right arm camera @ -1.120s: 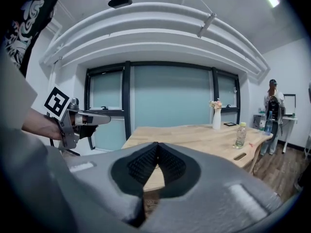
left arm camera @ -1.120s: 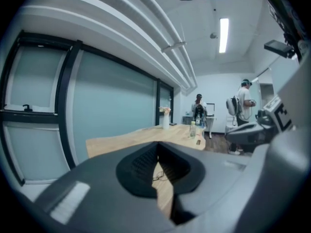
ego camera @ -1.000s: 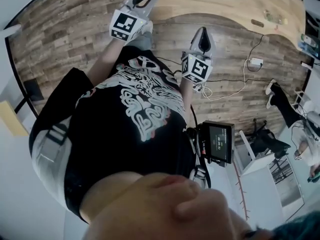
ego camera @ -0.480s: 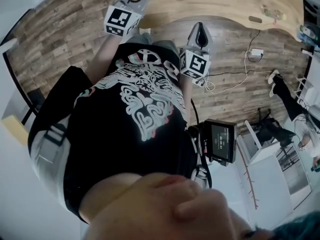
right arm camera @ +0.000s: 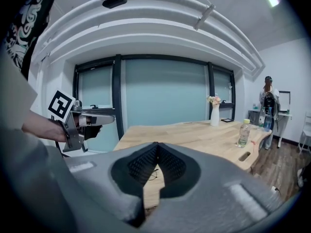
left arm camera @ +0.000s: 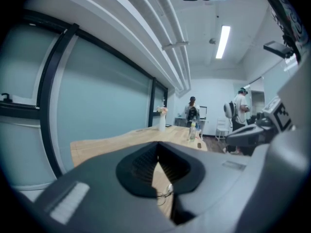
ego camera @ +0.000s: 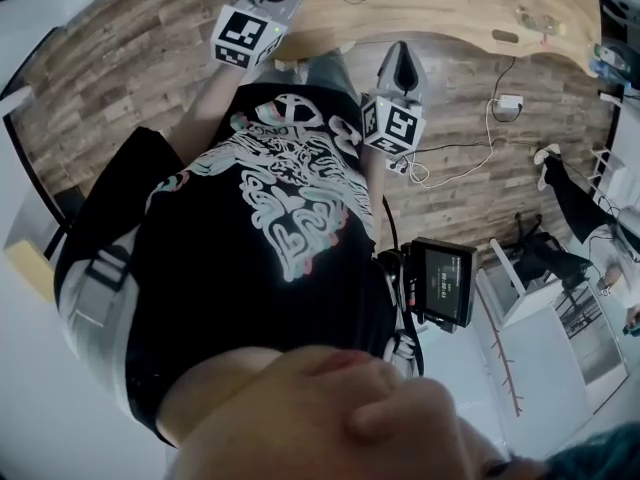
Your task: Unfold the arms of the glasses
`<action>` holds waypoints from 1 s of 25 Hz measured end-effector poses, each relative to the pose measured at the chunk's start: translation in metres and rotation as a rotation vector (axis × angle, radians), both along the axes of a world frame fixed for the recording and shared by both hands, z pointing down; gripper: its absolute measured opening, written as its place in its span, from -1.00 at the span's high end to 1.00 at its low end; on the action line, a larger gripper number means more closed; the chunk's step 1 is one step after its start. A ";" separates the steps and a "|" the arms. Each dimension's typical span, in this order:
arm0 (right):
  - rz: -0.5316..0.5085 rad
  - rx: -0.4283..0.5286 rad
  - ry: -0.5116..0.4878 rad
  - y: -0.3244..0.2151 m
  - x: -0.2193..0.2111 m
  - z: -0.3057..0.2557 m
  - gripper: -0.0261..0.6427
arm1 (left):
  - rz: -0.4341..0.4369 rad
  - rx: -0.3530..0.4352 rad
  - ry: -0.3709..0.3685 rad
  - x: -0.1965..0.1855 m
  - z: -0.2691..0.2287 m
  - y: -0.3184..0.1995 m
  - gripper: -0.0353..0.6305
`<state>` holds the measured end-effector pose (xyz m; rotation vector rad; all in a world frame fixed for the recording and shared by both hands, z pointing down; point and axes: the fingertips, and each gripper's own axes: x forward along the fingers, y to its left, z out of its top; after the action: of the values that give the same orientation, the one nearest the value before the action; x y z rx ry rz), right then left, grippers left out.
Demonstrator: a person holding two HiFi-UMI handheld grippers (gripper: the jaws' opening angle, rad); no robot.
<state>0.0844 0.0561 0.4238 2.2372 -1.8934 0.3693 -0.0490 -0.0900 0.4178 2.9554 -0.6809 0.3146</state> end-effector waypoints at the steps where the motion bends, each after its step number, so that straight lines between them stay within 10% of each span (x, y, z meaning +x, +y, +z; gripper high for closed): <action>1: 0.002 0.003 0.000 -0.002 0.002 0.000 0.92 | 0.001 0.001 0.000 0.002 0.000 -0.001 0.93; 25: -0.024 -0.048 -0.003 -0.030 0.019 0.020 0.92 | 0.060 0.013 -0.120 0.032 0.029 -0.019 0.93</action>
<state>0.1035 0.0257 0.4441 2.1824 -1.8911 0.4104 -0.0172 -0.1093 0.4473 2.9927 -0.6091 0.4984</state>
